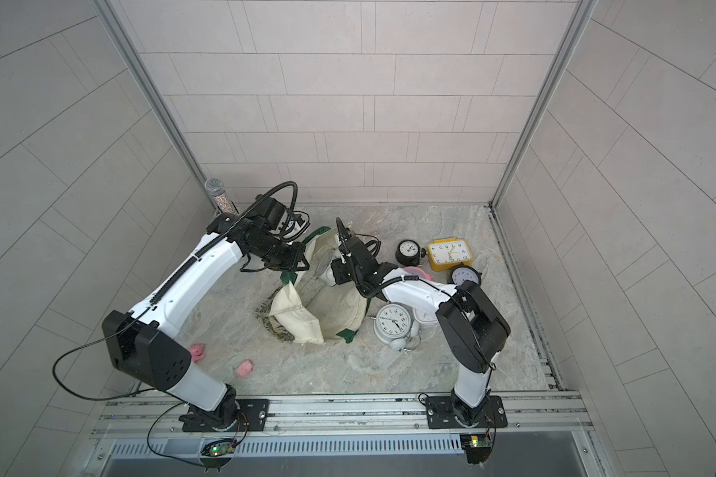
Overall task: Take the alarm clock out of the canvas bag
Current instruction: Pick up the alarm from the canvas bag.
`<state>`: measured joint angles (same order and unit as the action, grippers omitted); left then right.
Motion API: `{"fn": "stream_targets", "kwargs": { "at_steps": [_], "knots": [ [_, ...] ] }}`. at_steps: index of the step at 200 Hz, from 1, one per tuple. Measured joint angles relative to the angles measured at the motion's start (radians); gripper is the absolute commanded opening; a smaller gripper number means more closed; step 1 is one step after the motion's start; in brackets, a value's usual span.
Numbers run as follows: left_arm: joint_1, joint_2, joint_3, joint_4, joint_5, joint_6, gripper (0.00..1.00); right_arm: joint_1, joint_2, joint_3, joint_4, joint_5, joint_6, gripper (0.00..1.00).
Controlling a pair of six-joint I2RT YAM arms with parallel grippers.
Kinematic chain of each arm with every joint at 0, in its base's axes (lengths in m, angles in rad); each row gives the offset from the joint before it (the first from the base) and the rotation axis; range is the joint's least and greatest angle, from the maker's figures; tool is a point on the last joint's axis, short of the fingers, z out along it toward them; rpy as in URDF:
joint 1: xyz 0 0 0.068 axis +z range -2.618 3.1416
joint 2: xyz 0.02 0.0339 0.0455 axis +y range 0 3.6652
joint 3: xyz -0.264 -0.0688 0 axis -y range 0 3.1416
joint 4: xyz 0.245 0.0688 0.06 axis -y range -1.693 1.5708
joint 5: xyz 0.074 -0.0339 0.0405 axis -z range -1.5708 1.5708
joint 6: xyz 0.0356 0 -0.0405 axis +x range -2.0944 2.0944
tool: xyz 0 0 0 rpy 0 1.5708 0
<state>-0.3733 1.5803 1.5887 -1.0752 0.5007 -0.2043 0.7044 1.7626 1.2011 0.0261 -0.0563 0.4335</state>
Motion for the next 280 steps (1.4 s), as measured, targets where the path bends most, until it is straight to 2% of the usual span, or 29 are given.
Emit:
{"fn": "stream_targets", "kwargs": {
  "at_steps": [41,118,151,202,280],
  "knots": [
    [0.0,0.0,0.0,0.0,-0.002,0.0,0.0,-0.005,0.02,0.028,-0.017,-0.002,0.021,0.31],
    [0.0,0.0,0.0,0.0,0.002,0.0,0.0,-0.016,0.027,0.042,-0.089,0.058,0.069,0.32],
    [0.0,0.0,0.0,0.0,0.004,0.0,0.0,-0.018,0.041,0.05,-0.092,0.059,0.075,0.23],
    [0.0,0.001,0.0,-0.001,0.007,0.0,0.0,-0.018,0.045,0.053,-0.093,0.021,0.094,0.0],
    [0.0,0.001,0.001,0.002,0.007,-0.009,0.0,-0.01,-0.059,0.051,-0.22,0.006,0.035,0.0]
  ]
}}
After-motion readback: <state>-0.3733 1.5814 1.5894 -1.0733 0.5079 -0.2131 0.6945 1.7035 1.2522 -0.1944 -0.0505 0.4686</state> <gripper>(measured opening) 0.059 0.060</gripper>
